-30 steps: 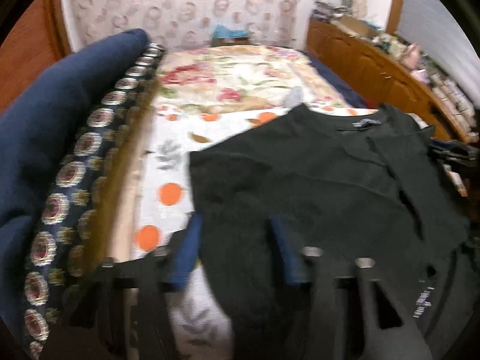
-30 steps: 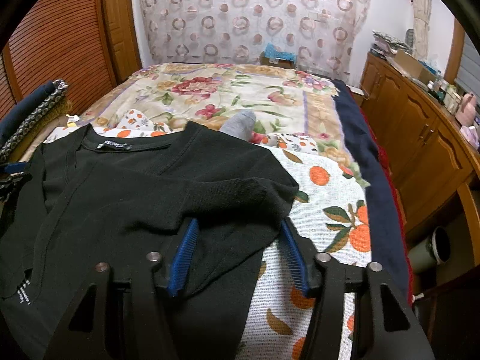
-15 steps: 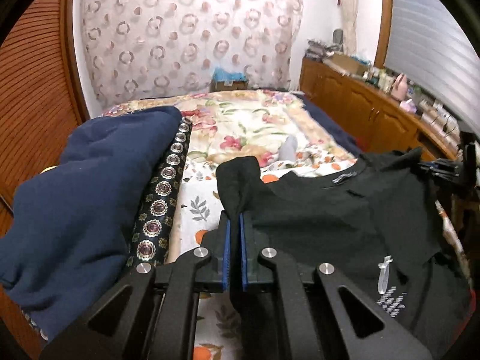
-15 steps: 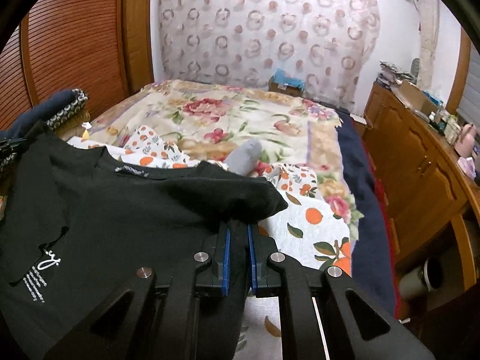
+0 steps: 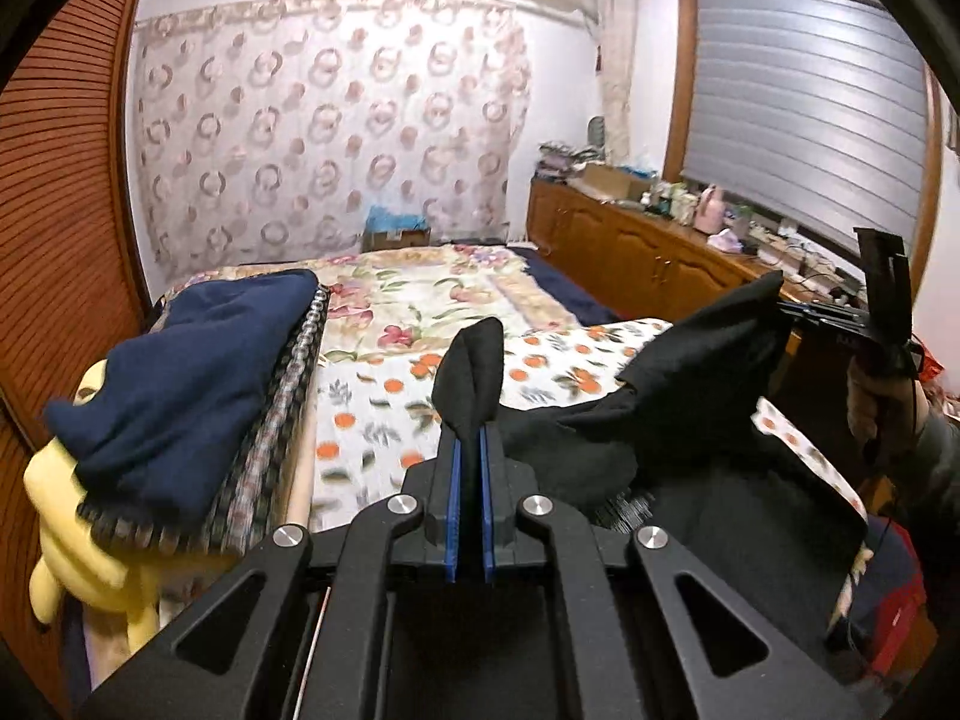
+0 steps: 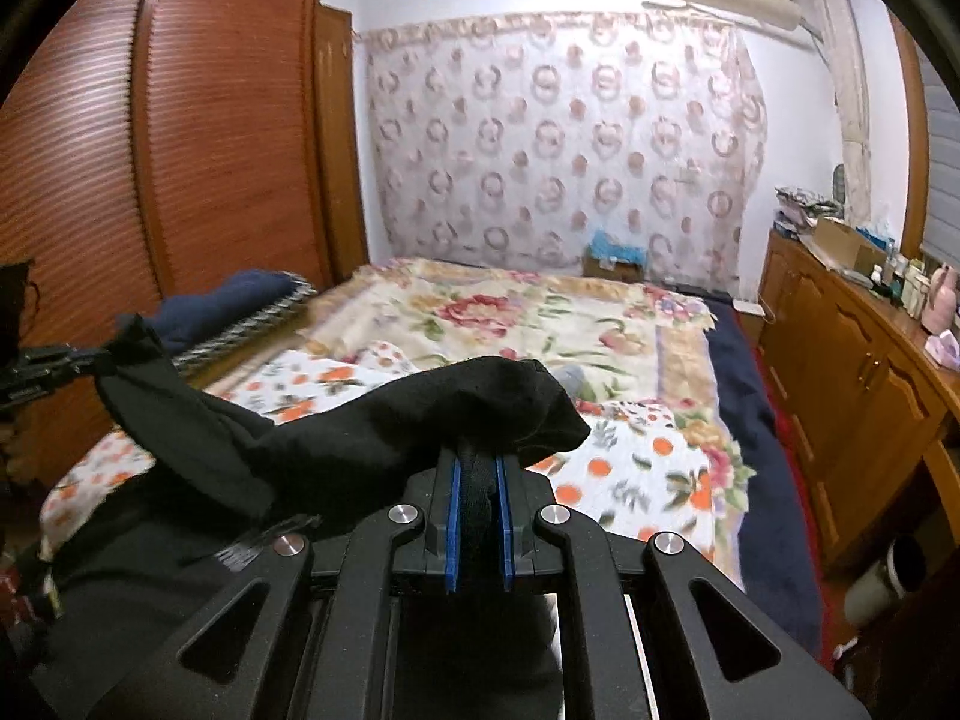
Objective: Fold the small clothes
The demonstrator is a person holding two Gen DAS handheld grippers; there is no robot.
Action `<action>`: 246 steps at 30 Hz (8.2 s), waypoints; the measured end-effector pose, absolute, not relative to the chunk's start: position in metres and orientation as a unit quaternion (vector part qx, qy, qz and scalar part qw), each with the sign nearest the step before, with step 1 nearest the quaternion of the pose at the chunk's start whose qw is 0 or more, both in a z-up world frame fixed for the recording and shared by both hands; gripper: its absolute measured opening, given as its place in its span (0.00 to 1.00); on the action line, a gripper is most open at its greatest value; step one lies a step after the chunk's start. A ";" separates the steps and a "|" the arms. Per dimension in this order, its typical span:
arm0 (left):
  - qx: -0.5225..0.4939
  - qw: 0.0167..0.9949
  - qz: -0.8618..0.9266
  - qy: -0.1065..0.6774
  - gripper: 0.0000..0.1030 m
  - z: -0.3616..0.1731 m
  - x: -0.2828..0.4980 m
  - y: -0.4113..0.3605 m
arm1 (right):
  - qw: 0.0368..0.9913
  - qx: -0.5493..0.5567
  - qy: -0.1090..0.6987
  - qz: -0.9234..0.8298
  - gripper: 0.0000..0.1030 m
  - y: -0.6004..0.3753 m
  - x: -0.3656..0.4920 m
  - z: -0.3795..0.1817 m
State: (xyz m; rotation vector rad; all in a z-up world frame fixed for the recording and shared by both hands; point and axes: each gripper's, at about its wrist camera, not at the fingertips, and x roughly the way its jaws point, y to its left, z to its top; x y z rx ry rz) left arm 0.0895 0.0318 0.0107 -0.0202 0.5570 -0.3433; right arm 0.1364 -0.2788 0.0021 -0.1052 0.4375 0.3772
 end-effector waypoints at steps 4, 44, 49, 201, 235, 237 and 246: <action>-0.019 0.945 -0.174 0.278 0.06 -0.002 0.048 0.045 | 0.955 -0.032 0.219 0.195 0.09 -0.299 0.079 -0.018; -0.002 0.914 -0.145 0.379 0.62 -0.074 0.000 0.069 | 0.926 -0.071 0.320 0.185 0.20 -0.315 -0.022 -0.047; -0.020 0.917 -0.139 0.373 0.75 -0.070 0.010 0.071 | 0.933 -0.072 0.306 0.172 0.27 -0.322 -0.017 -0.043; 0.042 0.890 -0.119 0.439 1.00 -0.124 0.147 0.038 | 0.917 -0.083 0.383 0.072 0.07 -0.371 0.115 0.011; 0.042 0.890 -0.121 0.438 1.00 -0.125 0.147 0.038 | 0.920 -0.064 0.374 0.096 0.63 -0.289 0.159 -0.007; 0.042 0.890 -0.121 0.438 1.00 -0.124 0.147 0.038 | 0.919 -0.062 0.378 0.092 0.63 -0.288 0.164 -0.012; 0.042 0.890 -0.121 0.438 1.00 -0.125 0.147 0.037 | 0.917 -0.073 0.384 0.082 0.82 -0.272 0.171 -0.017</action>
